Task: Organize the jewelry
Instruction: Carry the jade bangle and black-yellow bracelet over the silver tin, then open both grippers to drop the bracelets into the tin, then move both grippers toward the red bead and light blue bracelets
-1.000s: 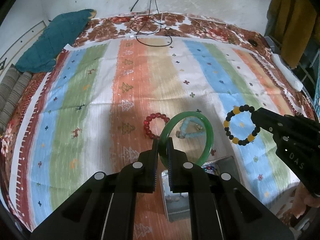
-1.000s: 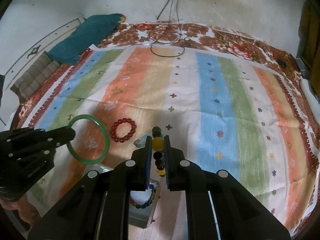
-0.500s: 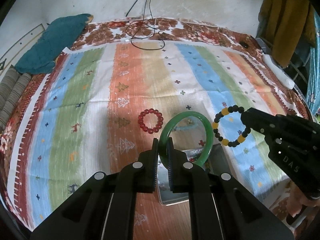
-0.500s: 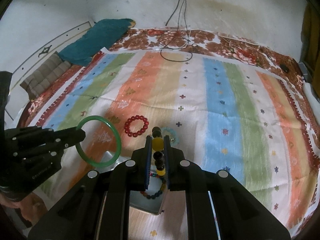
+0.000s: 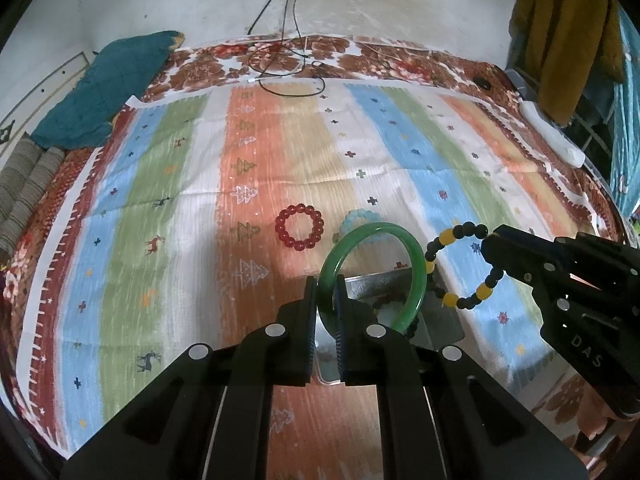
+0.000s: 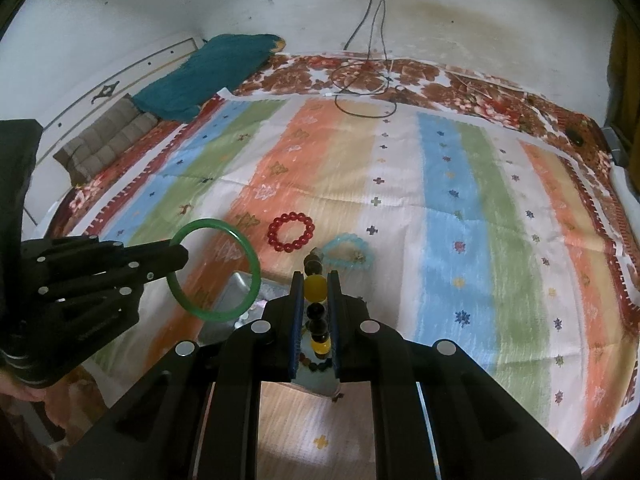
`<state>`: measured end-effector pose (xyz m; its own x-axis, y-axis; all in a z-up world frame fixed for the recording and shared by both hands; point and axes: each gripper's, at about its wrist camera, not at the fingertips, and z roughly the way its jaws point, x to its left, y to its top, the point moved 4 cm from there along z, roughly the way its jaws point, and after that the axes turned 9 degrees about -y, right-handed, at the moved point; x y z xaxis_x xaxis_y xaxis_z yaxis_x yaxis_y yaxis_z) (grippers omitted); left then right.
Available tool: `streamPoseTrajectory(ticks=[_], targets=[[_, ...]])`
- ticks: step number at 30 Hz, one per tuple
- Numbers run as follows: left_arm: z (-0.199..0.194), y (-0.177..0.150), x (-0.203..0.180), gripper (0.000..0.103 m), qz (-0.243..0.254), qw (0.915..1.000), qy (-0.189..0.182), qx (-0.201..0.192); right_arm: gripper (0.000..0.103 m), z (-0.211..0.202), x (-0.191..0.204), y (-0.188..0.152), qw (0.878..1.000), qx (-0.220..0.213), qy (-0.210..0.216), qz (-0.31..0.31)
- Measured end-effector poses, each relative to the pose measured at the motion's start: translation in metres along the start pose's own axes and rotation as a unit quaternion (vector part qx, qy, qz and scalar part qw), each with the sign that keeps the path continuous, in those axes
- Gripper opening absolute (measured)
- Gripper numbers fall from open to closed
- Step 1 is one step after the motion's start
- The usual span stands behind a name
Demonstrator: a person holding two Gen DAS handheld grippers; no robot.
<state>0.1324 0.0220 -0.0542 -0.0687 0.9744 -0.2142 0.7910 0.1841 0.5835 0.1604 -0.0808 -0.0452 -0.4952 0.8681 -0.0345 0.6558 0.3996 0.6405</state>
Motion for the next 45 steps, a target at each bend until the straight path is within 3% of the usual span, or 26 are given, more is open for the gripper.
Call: streamPoseTrajectory(ticks=[7,8,11,13,18,25,36,45], targets=[[0.006,-0.004,-0.003,0.009,-0.001,0.9998,-0.005,0.018,0.013,0.003,0.002,-0.002,1.0,0.01,0.01,0.0],[0.01,-0.005,-0.002,0.013,-0.004,0.9995,-0.007,0.029,0.014,0.005,0.001,-0.002,1.0,0.013,0.008,0.002],[0.013,-0.007,0.0,0.016,-0.005,0.9993,0.011,0.036,0.036,0.008,-0.006,-0.001,1.0,0.019,-0.006,0.015],[0.012,-0.006,0.003,0.018,-0.01,0.9992,0.02,0.034,0.037,0.009,-0.009,-0.002,0.999,0.022,-0.014,0.019],[0.009,-0.003,0.013,0.036,-0.024,0.9988,0.031,0.029,0.042,0.017,-0.018,-0.003,0.999,0.037,-0.029,0.027],[0.014,0.005,0.031,0.052,-0.058,0.9974,0.032,0.029,0.049,0.028,-0.024,0.0,0.997,0.053,-0.041,0.031],[0.03,0.024,0.047,0.066,-0.082,0.9958,0.027,0.029,0.061,0.054,-0.031,0.011,0.995,0.077,-0.053,0.029],[0.054,0.041,0.058,0.071,-0.081,0.995,0.033,0.048,0.067,0.085,-0.038,0.021,0.992,0.106,-0.062,0.027]])
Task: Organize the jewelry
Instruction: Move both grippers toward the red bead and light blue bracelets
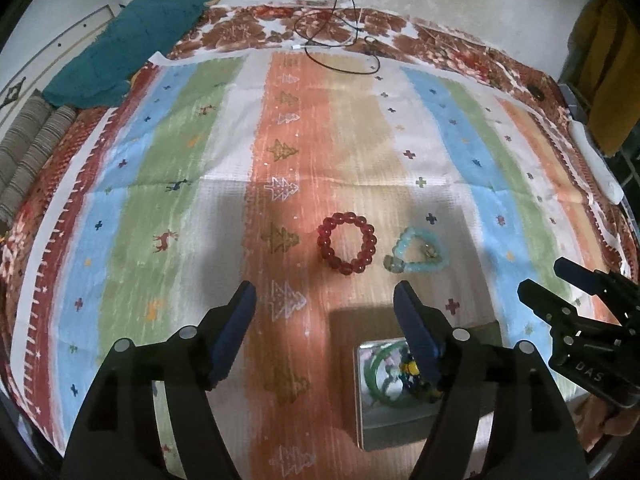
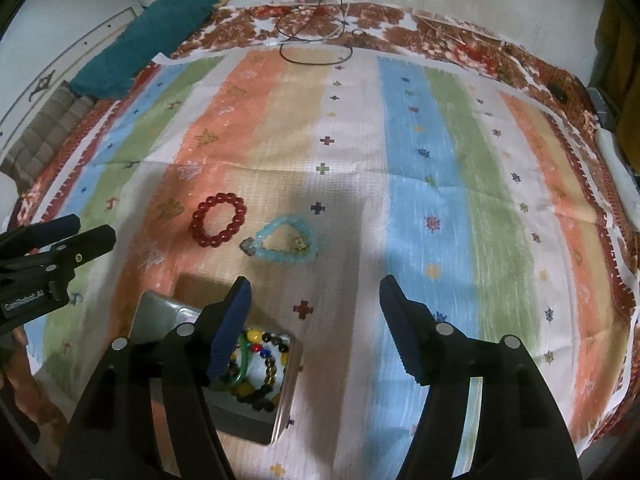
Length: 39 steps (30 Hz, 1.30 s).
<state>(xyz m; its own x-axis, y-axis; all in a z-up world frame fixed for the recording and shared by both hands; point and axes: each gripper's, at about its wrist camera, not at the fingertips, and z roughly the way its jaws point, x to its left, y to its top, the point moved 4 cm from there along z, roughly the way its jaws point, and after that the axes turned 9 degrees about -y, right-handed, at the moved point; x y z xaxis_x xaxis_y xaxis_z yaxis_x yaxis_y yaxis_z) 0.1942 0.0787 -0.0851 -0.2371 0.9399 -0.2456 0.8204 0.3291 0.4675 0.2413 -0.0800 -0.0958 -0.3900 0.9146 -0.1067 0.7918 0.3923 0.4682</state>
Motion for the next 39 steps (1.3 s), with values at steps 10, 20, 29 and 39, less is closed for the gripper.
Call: streamPoseTrajectory(ticks=[10,20,29,39], targets=[[0.026,0.015,0.011,0.071,-0.006,0.9996,0.018,0.022,0.068,0.033,0.0,0.012,0.999,0.032,-0.007,-0.004],[0.046,0.024,0.012,0.071,0.002,0.9991,0.026,0.035,0.068,0.054,0.004,0.024,0.999,0.04,-0.011,-0.012],[0.062,0.03,0.013,0.071,0.009,0.9984,0.027,0.048,0.068,0.069,0.01,0.033,0.999,0.044,-0.005,-0.016],[0.084,0.036,0.018,0.071,0.012,0.9973,0.03,0.066,0.068,0.085,0.015,0.04,0.998,0.051,-0.006,-0.024]])
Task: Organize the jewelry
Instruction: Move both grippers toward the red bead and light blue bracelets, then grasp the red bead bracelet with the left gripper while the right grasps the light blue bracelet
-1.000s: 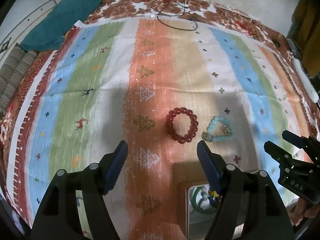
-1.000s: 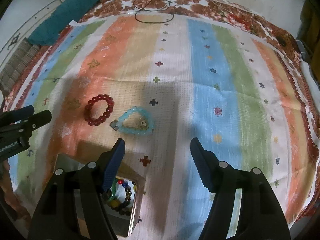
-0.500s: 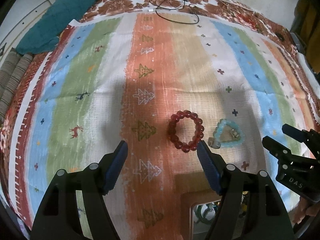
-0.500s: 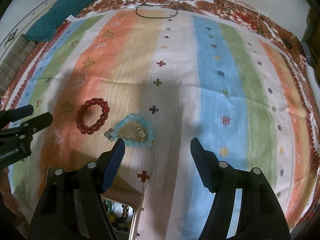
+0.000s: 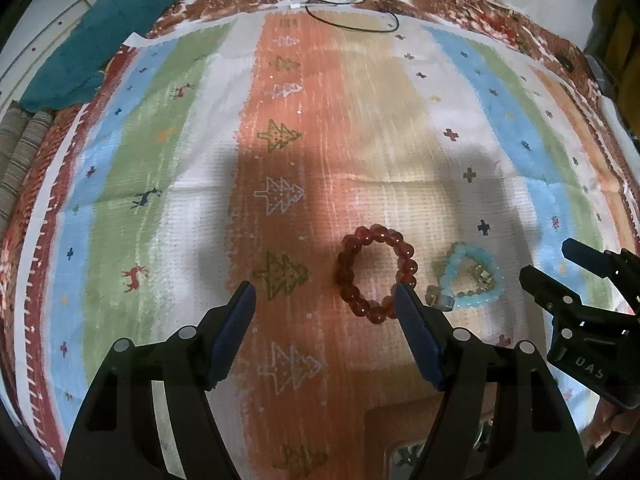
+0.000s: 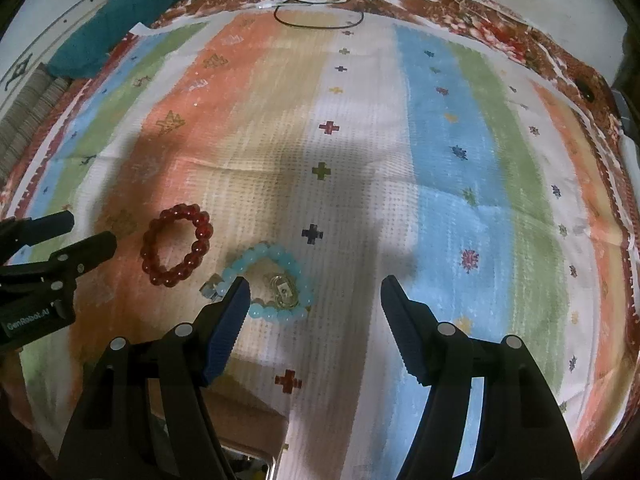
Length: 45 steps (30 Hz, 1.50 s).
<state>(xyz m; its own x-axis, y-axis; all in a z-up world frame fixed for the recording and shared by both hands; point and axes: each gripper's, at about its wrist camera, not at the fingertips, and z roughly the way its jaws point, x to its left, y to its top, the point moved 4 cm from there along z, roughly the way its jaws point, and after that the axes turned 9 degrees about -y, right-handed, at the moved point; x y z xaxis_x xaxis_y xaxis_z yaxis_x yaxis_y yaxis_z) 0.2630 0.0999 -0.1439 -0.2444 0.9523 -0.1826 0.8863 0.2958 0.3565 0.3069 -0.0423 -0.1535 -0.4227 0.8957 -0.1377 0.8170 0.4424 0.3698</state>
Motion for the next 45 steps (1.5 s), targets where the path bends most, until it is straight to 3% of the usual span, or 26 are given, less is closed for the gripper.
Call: streamPoseTrajectory(ticks=[19,28,31,34,36,38,45], targets=[[0.048,0.009,0.002,0.071,0.014,0.999,0.002,0.042,0.067,0.044,0.018,0.008,0.999,0.04,-0.003,-0.031],[0.067,0.01,0.001,0.069,0.028,0.998,0.012,0.056,0.057,0.063,0.022,0.013,0.998,0.047,-0.018,-0.036],[0.071,0.011,-0.004,0.063,0.044,0.9975,0.012,0.054,0.051,0.064,0.024,0.014,0.998,0.045,-0.013,-0.037],[0.075,0.011,-0.007,0.049,0.055,0.997,0.018,0.051,0.039,0.065,0.023,0.015,0.998,0.041,-0.011,-0.036],[0.076,0.01,-0.008,0.028,0.058,0.9968,0.019,0.051,0.023,0.067,0.02,0.016,0.999,0.04,-0.014,-0.031],[0.076,0.01,-0.008,0.015,0.056,0.9968,0.016,0.054,0.013,0.07,0.012,0.02,0.999,0.04,-0.015,-0.022],[0.071,0.012,-0.014,0.013,0.052,0.9972,0.017,0.052,0.012,0.065,-0.002,0.018,0.999,0.038,-0.019,-0.012]])
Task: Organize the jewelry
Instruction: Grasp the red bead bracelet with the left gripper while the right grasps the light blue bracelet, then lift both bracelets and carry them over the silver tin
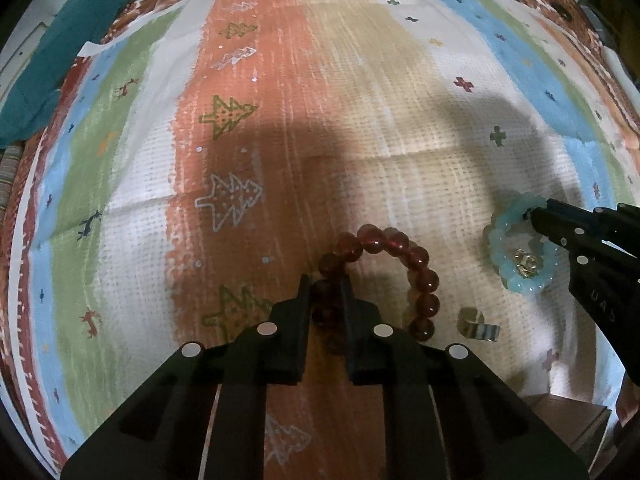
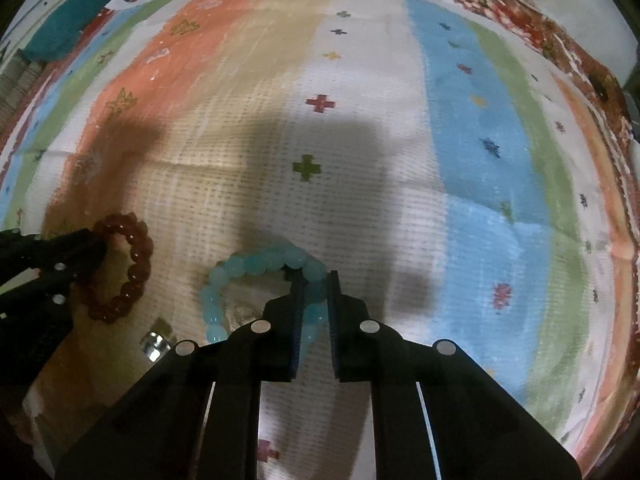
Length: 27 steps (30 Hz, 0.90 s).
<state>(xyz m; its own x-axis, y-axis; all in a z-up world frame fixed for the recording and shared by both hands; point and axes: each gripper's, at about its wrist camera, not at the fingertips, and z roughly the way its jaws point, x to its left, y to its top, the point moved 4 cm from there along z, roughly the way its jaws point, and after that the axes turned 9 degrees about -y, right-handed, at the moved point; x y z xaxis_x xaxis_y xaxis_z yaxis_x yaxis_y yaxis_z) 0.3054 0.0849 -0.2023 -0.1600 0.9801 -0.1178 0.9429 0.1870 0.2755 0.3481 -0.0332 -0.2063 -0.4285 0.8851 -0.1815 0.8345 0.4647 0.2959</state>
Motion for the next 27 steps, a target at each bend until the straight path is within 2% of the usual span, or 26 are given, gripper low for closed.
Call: streamPoseTrajectory(ticks=[7,27], targets=[[-0.021,-0.007,-0.001,0.013,-0.005,0.9999,-0.004,-0.015,0.012,-0.014,-0.02,-0.01,1.0,-0.004,-0.008,0.025],[-0.088,-0.02,-0.017,0.013,0.001,0.9967,-0.026,-0.077,0.012,-0.074,-0.019,-0.02,0.998,-0.055,0.011,0.03]])
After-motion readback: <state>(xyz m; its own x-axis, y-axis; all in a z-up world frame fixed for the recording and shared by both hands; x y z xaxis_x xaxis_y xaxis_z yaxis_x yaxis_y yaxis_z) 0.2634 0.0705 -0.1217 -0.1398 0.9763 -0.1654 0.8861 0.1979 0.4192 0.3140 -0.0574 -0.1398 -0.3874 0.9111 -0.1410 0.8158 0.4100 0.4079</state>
